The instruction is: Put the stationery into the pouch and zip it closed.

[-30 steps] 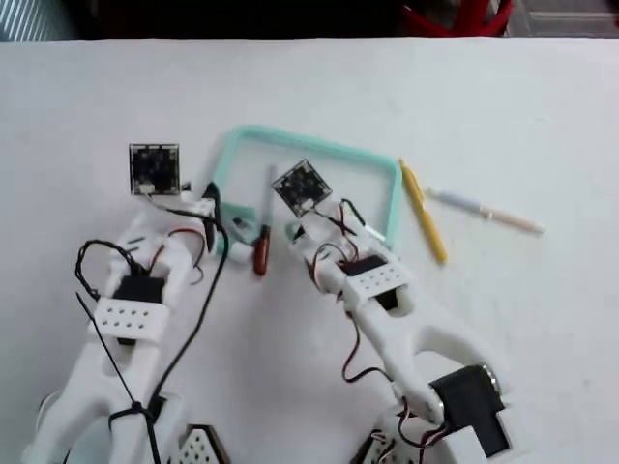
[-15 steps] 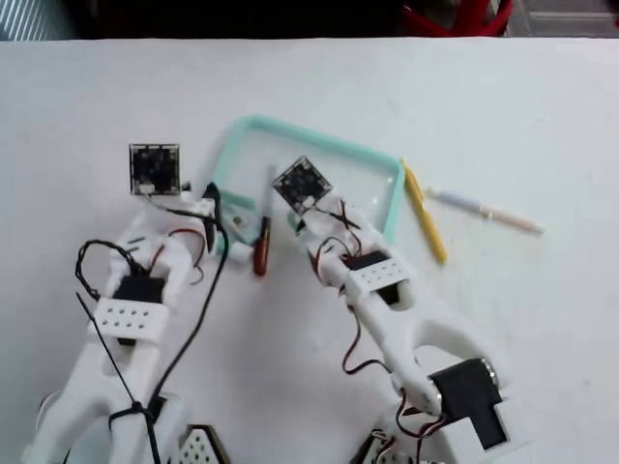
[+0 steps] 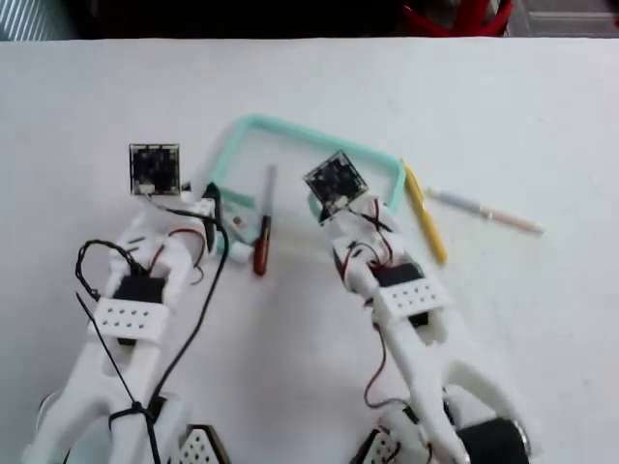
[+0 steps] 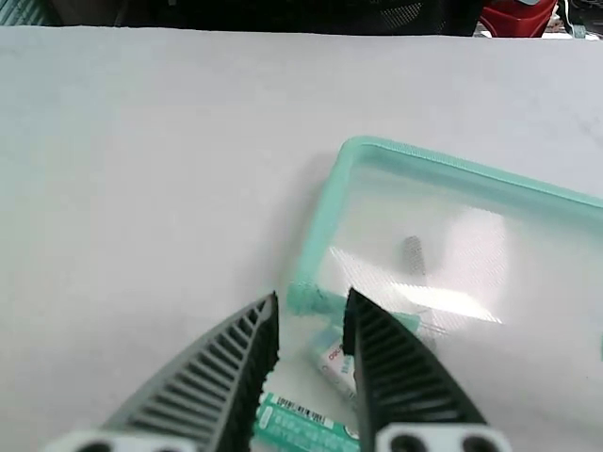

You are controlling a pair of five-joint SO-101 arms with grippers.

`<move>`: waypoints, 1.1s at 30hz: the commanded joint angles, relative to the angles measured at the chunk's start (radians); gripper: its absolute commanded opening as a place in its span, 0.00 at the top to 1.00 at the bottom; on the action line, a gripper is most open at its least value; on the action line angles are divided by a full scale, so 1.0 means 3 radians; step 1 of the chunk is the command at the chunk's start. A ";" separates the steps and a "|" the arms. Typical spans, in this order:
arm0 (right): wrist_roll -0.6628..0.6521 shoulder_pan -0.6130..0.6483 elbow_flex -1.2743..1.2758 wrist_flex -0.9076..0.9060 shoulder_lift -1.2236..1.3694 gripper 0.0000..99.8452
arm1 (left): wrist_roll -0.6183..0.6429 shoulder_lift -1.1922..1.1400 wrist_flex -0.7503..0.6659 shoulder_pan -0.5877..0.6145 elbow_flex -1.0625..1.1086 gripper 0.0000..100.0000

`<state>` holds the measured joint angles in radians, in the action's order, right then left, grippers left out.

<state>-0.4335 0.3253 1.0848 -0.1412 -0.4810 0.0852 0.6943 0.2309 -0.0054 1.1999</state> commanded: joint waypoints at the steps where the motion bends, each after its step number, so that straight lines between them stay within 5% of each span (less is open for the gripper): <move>1: -0.0015 -0.0028 0.0020 -0.0391 -0.0846 0.98 | -0.0031 0.0023 -0.0072 -0.0023 -0.0036 0.86; 13: -0.0010 -0.0064 -0.0813 -0.2028 -0.3143 0.98 | -0.0026 0.0033 0.0107 -0.0136 -0.0056 0.80; 22: 0.0220 -0.0243 -0.2665 -0.2816 -0.2059 0.98 | -0.0169 0.0033 0.2317 -0.0775 -0.1330 0.75; 33: 0.0552 -0.0355 -0.5575 -0.3951 -0.0054 0.98 | -0.0951 0.0534 0.2706 -0.0908 -0.1826 0.73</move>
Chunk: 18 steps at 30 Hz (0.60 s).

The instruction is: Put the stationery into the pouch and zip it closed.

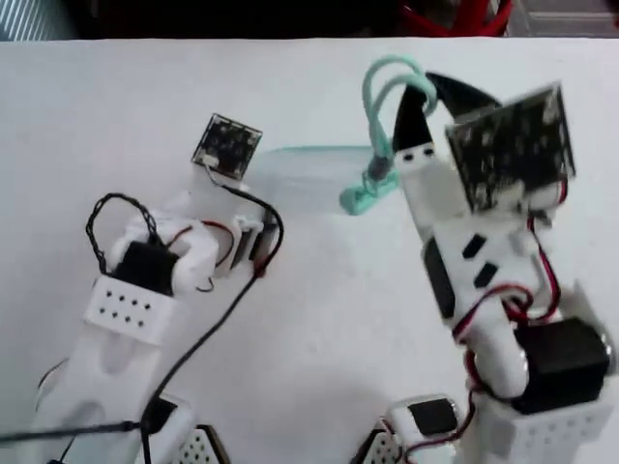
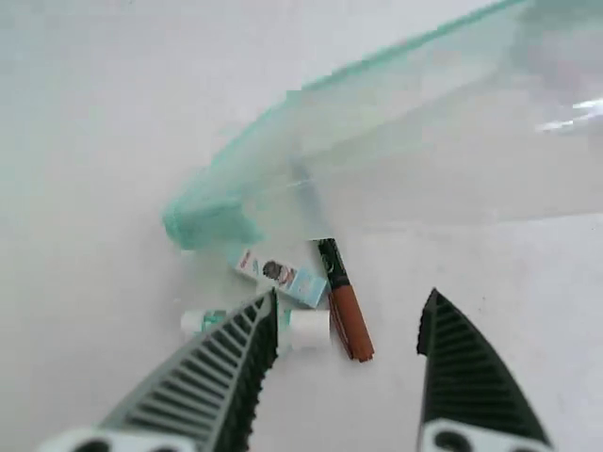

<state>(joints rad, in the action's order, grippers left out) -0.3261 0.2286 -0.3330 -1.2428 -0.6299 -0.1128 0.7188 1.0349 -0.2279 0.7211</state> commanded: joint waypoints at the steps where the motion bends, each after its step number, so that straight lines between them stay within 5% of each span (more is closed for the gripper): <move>1: 0.0266 -0.0023 -0.1100 -0.0422 0.0591 0.98 | -0.0363 0.0606 0.0031 -0.0207 -0.0235 0.71; 8: 0.0404 -0.0033 -0.2521 -0.1010 0.1348 0.98 | -0.0900 0.1102 0.0031 -0.0258 -0.0210 0.64; 18: 0.0404 0.0274 -0.2787 -0.1077 0.1465 0.98 | -0.1816 0.1097 -0.0153 -0.0238 -0.0138 0.64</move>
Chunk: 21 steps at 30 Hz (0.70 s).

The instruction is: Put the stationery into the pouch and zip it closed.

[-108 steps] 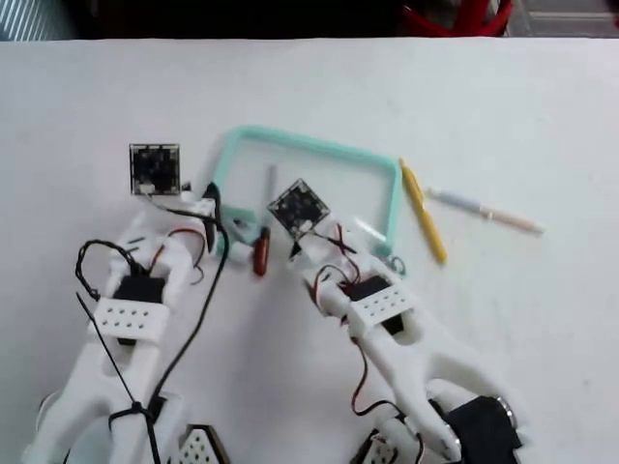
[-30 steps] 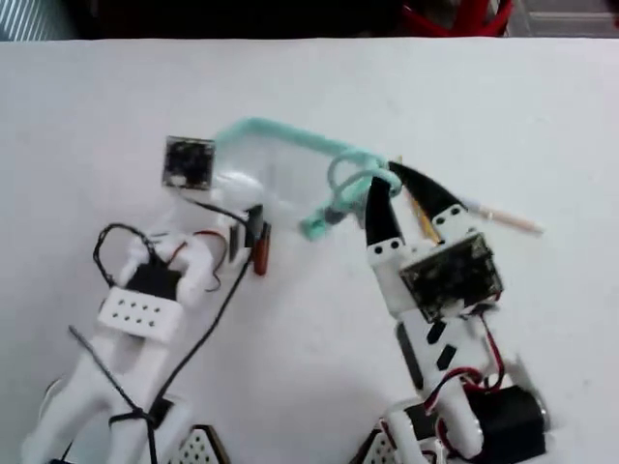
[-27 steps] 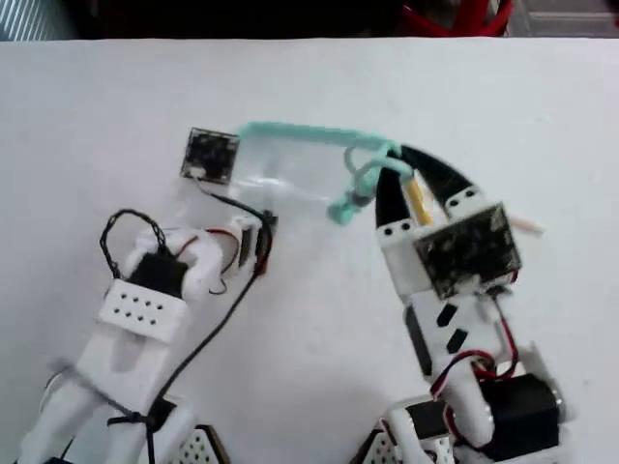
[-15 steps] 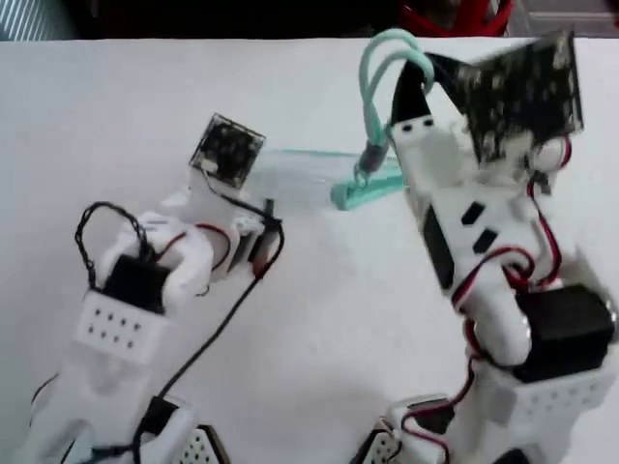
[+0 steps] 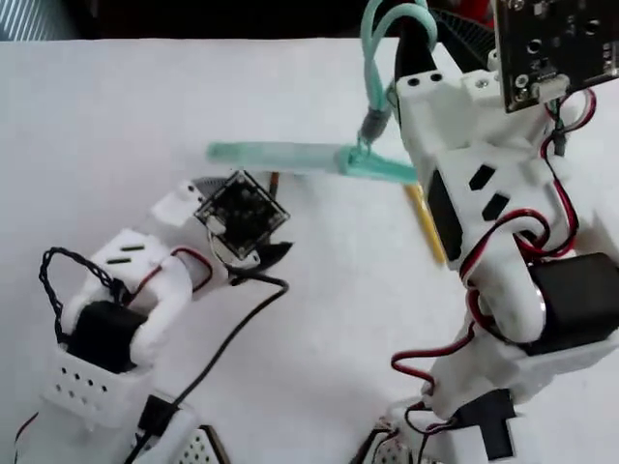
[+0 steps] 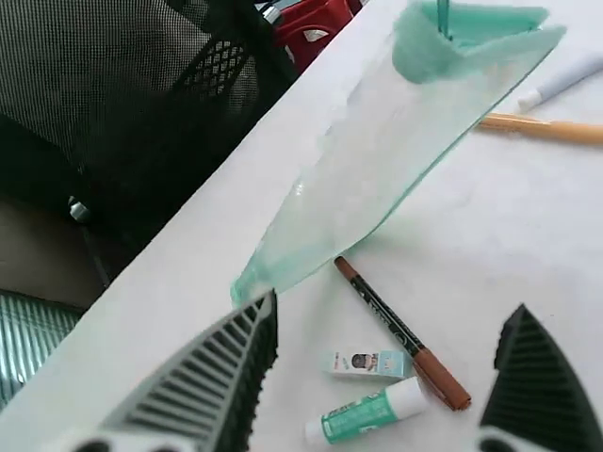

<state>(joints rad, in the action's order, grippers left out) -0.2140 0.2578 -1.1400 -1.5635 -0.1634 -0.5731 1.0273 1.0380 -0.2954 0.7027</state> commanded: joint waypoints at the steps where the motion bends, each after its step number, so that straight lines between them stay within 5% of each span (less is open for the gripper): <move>1: 0.0031 0.0263 -0.0097 -0.0018 -0.0130 0.98 | -0.0363 0.0069 -0.0276 -0.0008 -0.0010 0.64; 7: 0.0031 0.0499 -0.0066 -0.0125 -0.0340 0.98 | -0.0829 0.0095 -0.0767 0.0013 0.0450 0.67; 14: 0.0005 0.0499 -0.0066 -0.0269 -0.0376 0.98 | -0.0875 0.0253 -0.0823 0.0018 0.0491 0.67; 21: 0.0015 0.0504 -0.0066 -0.0504 -0.0381 0.98 | -0.1447 0.0831 -0.1115 0.0028 0.1227 0.67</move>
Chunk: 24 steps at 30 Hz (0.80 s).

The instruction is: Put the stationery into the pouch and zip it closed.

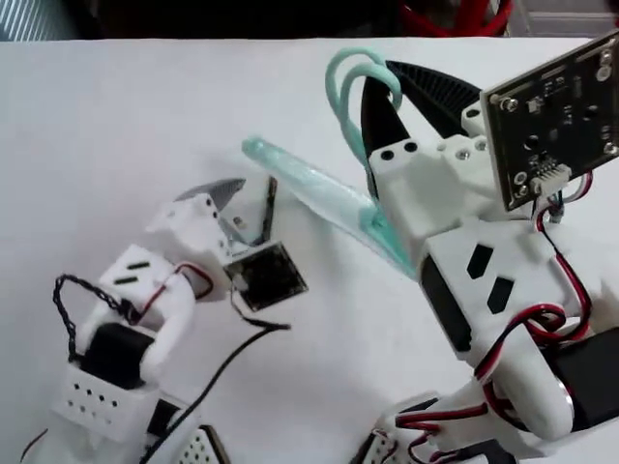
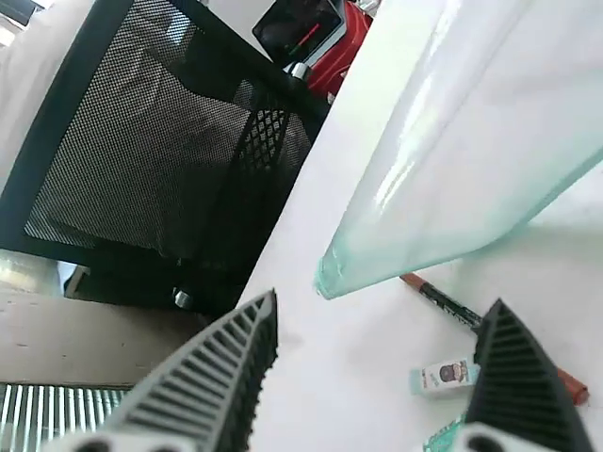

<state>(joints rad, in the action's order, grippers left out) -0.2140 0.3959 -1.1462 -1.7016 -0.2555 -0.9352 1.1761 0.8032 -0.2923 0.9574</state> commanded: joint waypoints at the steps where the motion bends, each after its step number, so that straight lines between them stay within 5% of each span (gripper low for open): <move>1: 0.0026 0.0043 -0.0046 -0.0054 -0.0074 0.98 | -0.0307 0.0417 -0.0552 0.0018 0.0542 0.67; 8: 0.0031 0.0033 0.0281 -0.0059 -0.0238 0.98 | -0.0414 0.0657 -0.2695 -0.0233 0.1887 0.75; 12: 0.0020 0.0013 0.0885 -0.0059 -0.0499 0.98 | -0.0752 0.0657 -0.3509 -0.0228 0.2470 0.73; 24: -0.0378 -0.0381 0.2394 -0.0028 -0.1501 0.98 | -0.1447 0.0657 -0.3442 -0.0176 0.2465 0.73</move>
<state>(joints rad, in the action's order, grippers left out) -0.2938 0.3452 -0.5079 -1.7139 -0.6621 -1.2958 1.3525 -0.2048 -0.3537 1.7047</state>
